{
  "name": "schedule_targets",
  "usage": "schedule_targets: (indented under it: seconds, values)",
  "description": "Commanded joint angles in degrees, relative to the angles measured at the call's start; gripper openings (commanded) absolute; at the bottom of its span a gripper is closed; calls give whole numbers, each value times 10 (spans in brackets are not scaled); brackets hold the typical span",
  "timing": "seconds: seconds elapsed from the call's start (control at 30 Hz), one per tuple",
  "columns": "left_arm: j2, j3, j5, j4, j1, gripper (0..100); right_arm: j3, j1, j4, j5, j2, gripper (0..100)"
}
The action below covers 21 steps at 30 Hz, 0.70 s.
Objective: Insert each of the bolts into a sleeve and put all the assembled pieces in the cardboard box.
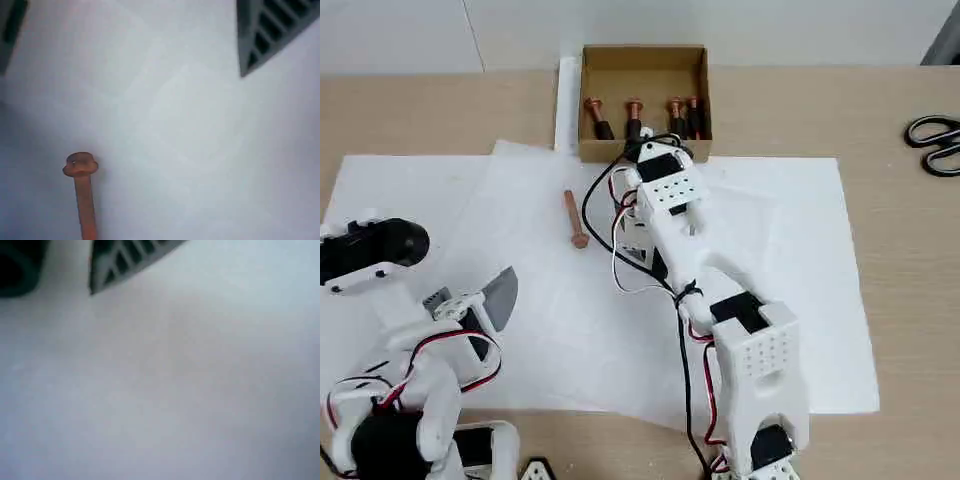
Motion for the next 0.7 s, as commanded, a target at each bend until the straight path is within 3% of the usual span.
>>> schedule_targets:
  seconds: [0.0,0.23,0.43,0.67]
  values:
    - [1,-15,-6,1,0,280,-3,0,-22,-4,8,226]
    - [1,-15,-6,1,0,280,-3,0,-9,-4,23,215]
    - [1,-15,-6,1,0,280,-3,2,-2,-3,24,10]
    - [1,-15,-6,1,-2,280,-4,15,-1,-3,19,4]
